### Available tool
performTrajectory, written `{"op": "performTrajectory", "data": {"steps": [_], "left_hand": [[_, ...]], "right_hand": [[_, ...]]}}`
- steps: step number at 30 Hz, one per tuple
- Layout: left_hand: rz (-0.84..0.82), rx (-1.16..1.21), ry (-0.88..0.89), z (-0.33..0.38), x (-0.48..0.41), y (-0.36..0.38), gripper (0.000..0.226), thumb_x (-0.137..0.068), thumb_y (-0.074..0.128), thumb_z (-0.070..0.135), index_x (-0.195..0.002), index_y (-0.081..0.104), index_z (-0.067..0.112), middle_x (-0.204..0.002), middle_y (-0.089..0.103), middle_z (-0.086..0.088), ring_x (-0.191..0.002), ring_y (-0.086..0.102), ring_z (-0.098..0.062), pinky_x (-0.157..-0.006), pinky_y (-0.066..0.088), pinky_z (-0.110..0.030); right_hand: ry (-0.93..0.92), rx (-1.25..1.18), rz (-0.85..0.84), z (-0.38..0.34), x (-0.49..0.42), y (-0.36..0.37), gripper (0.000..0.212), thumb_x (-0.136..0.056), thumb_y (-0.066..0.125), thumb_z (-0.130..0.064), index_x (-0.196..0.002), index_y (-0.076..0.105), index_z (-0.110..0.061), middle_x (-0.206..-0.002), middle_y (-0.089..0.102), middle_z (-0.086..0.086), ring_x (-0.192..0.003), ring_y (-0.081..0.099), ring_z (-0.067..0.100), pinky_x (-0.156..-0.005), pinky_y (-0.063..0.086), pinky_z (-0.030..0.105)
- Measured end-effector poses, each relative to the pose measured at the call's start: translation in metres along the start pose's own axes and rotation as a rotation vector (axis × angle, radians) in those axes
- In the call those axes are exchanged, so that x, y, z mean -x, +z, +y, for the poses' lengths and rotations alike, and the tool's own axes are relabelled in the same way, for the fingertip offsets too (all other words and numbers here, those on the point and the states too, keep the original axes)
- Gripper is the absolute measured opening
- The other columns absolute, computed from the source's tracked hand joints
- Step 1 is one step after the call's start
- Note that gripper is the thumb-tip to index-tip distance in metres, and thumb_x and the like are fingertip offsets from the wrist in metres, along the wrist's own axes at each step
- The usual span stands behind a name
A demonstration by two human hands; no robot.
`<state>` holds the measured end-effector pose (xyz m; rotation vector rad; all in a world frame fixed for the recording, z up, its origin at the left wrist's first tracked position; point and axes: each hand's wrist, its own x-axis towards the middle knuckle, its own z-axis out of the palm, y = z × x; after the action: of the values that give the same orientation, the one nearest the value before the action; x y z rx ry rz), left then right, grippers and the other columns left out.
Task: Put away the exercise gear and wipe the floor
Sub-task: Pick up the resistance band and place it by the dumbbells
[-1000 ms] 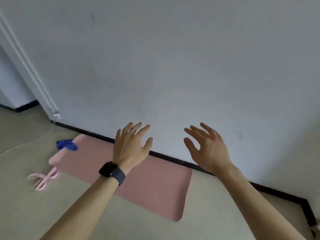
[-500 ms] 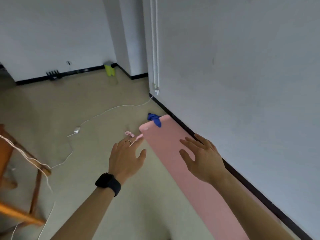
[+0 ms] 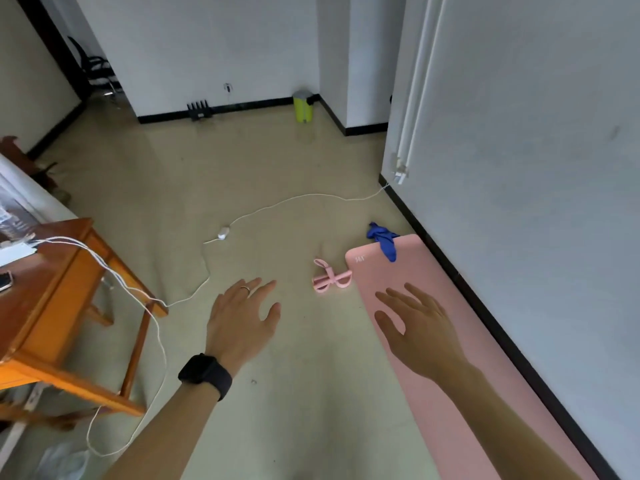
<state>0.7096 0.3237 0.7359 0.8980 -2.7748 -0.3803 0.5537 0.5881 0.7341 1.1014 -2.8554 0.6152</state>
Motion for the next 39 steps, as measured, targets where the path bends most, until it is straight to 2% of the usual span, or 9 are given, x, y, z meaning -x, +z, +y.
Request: {"op": "performTrajectory", "data": {"steps": [6, 12, 17, 20, 24, 33, 37, 39], "left_hand": [[-0.064, -0.012, -0.036, -0.056, -0.105, 0.033, 0.049, -0.096, 0.049, 0.046, -0.144, 0.047, 0.039, -0.150, 0.047, 0.007, -0.145, 0.030, -0.016, -0.118, 0.025, -0.041], [-0.192, -0.039, 0.031, -0.092, -0.221, 0.054, 0.049, -0.097, 0.045, 0.046, -0.146, 0.043, 0.039, -0.153, 0.042, 0.008, -0.147, 0.026, -0.017, -0.119, 0.022, -0.041], [-0.288, -0.045, 0.085, -0.102, -0.311, 0.077, 0.049, -0.098, 0.043, 0.047, -0.146, 0.041, 0.039, -0.153, 0.042, 0.008, -0.147, 0.026, -0.016, -0.117, 0.025, -0.043], [-0.332, -0.077, 0.138, -0.098, -0.362, 0.098, 0.049, -0.097, 0.044, 0.046, -0.146, 0.043, 0.037, -0.153, 0.043, 0.007, -0.146, 0.027, -0.018, -0.115, 0.027, -0.042], [-0.420, -0.104, 0.208, -0.086, -0.444, 0.138, 0.049, -0.098, 0.044, 0.045, -0.146, 0.043, 0.035, -0.153, 0.043, 0.006, -0.145, 0.028, -0.018, -0.115, 0.027, -0.042], [-0.609, -0.239, 0.383, -0.042, -0.617, 0.211, 0.047, -0.098, 0.044, 0.042, -0.143, 0.045, 0.032, -0.151, 0.045, 0.004, -0.143, 0.030, -0.018, -0.112, 0.029, -0.043], [-0.661, -0.285, 0.474, -0.024, -0.675, 0.240, 0.046, -0.096, 0.046, 0.043, -0.141, 0.047, 0.033, -0.143, 0.053, 0.004, -0.138, 0.038, -0.020, -0.108, 0.033, -0.042], [-0.695, -0.304, 0.527, -0.018, -0.702, 0.261, 0.047, -0.095, 0.047, 0.045, -0.141, 0.047, 0.033, -0.140, 0.055, 0.005, -0.135, 0.040, -0.019, -0.108, 0.034, -0.042]], "right_hand": [[-0.003, 0.015, -0.070, -0.011, -0.109, 0.061, 0.062, -0.092, 0.023, -0.062, -0.135, 0.060, -0.035, -0.141, 0.057, -0.011, -0.144, 0.037, 0.020, -0.115, 0.033, 0.044], [0.114, 0.015, -0.087, -0.027, -0.203, 0.104, 0.064, -0.091, 0.022, -0.062, -0.134, 0.061, -0.037, -0.141, 0.057, -0.011, -0.143, 0.038, 0.020, -0.115, 0.032, 0.042], [0.217, 0.002, -0.155, -0.031, -0.271, 0.131, 0.061, -0.093, 0.021, -0.064, -0.140, 0.053, -0.042, -0.147, 0.050, -0.016, -0.148, 0.028, 0.014, -0.120, 0.022, 0.036], [0.258, 0.001, -0.197, -0.023, -0.307, 0.151, 0.055, -0.097, 0.025, -0.062, -0.141, 0.050, -0.043, -0.149, 0.048, -0.017, -0.148, 0.026, 0.014, -0.120, 0.021, 0.035], [0.345, -0.036, -0.196, 0.003, -0.365, 0.185, 0.062, -0.093, 0.018, -0.066, -0.140, 0.051, -0.043, -0.147, 0.049, -0.017, -0.148, 0.028, 0.014, -0.120, 0.024, 0.037], [0.576, -0.131, -0.250, 0.058, -0.495, 0.235, 0.049, -0.101, 0.031, -0.056, -0.143, 0.050, -0.039, -0.149, 0.048, -0.016, -0.149, 0.026, 0.014, -0.121, 0.022, 0.033], [0.682, -0.195, -0.251, 0.073, -0.535, 0.258, 0.071, -0.091, 0.010, -0.067, -0.143, 0.049, -0.040, -0.149, 0.047, -0.017, -0.148, 0.027, 0.014, -0.120, 0.022, 0.032], [0.744, -0.219, -0.268, 0.082, -0.555, 0.275, 0.062, -0.096, 0.017, -0.064, -0.145, 0.047, -0.040, -0.151, 0.045, -0.017, -0.149, 0.026, 0.013, -0.120, 0.020, 0.031]]}}
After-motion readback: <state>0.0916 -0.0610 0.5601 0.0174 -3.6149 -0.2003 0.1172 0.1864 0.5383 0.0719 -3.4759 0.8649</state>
